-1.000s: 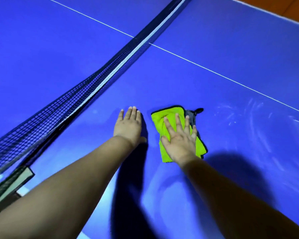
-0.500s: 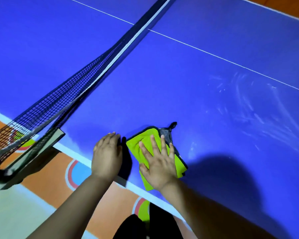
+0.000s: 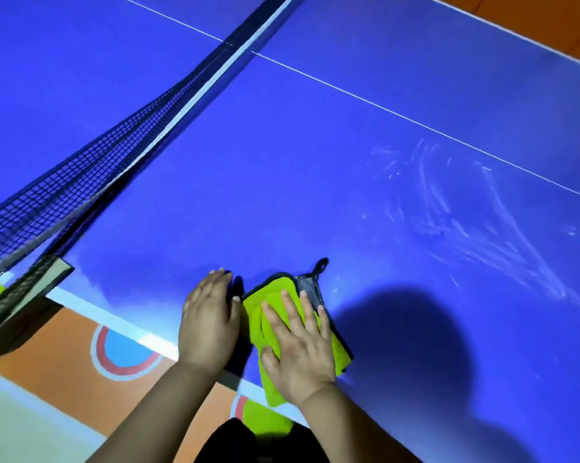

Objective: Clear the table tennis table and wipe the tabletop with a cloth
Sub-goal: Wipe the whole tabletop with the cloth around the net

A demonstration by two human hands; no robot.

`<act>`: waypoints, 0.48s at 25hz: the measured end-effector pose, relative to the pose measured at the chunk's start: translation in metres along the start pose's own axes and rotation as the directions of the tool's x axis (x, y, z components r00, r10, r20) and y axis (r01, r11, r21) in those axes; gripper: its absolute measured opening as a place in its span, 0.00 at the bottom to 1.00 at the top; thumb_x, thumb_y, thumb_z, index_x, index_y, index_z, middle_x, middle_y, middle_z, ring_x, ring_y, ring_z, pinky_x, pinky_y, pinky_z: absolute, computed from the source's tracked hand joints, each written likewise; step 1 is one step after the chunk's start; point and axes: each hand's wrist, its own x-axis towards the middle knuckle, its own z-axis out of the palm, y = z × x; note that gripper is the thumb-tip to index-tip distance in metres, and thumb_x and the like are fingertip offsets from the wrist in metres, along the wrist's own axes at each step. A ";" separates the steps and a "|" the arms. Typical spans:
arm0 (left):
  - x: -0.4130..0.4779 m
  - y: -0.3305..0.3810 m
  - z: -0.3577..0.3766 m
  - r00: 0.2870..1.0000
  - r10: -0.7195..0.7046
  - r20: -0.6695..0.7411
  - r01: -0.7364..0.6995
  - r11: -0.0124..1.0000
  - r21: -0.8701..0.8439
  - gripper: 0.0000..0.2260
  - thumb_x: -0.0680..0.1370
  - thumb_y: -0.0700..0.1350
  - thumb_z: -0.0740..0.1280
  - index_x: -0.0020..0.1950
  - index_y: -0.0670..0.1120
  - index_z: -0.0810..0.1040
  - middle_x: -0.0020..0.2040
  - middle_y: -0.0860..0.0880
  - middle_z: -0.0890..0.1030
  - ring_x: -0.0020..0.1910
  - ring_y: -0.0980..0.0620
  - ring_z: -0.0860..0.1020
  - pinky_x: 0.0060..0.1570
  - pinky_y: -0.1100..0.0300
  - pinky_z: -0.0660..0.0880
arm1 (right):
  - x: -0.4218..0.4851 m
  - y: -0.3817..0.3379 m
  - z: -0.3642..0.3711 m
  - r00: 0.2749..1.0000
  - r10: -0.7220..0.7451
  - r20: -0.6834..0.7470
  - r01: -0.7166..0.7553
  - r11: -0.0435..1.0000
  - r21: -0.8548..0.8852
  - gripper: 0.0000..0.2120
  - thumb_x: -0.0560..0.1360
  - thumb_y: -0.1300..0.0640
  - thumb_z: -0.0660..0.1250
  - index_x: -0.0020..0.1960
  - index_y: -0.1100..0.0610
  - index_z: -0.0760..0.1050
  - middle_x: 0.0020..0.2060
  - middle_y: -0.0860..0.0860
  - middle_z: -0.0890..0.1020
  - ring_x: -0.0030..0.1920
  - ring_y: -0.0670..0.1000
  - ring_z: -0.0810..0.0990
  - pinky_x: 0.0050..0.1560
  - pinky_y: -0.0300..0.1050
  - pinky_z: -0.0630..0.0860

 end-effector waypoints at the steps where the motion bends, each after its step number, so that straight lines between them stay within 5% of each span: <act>1: 0.008 0.006 0.005 1.000 0.010 -0.005 -0.010 1.000 0.000 0.22 0.74 0.47 0.58 0.65 0.40 0.74 0.66 0.43 0.74 0.68 0.45 0.69 0.67 0.51 0.64 | 0.019 0.014 -0.003 0.999 0.023 -0.025 -0.022 1.000 0.008 0.33 0.66 0.40 0.60 0.72 0.41 0.66 0.75 0.49 0.64 0.75 0.57 0.61 0.70 0.60 0.57; 6: 0.065 0.061 0.048 0.997 0.064 -0.032 -0.064 0.998 -0.016 0.23 0.75 0.46 0.57 0.69 0.41 0.70 0.70 0.44 0.69 0.71 0.46 0.65 0.70 0.54 0.58 | 0.120 0.091 -0.022 0.991 0.071 -0.110 -0.072 0.997 0.000 0.34 0.68 0.37 0.58 0.74 0.41 0.64 0.76 0.50 0.62 0.76 0.59 0.58 0.71 0.63 0.55; 12: 0.142 0.123 0.107 0.994 0.077 -0.081 -0.070 0.994 0.083 0.24 0.76 0.48 0.51 0.66 0.40 0.72 0.69 0.42 0.71 0.69 0.43 0.68 0.69 0.57 0.52 | 0.252 0.186 -0.054 0.995 0.095 -0.033 -0.096 0.995 -0.036 0.33 0.74 0.35 0.53 0.77 0.38 0.49 0.78 0.46 0.47 0.78 0.55 0.42 0.75 0.60 0.42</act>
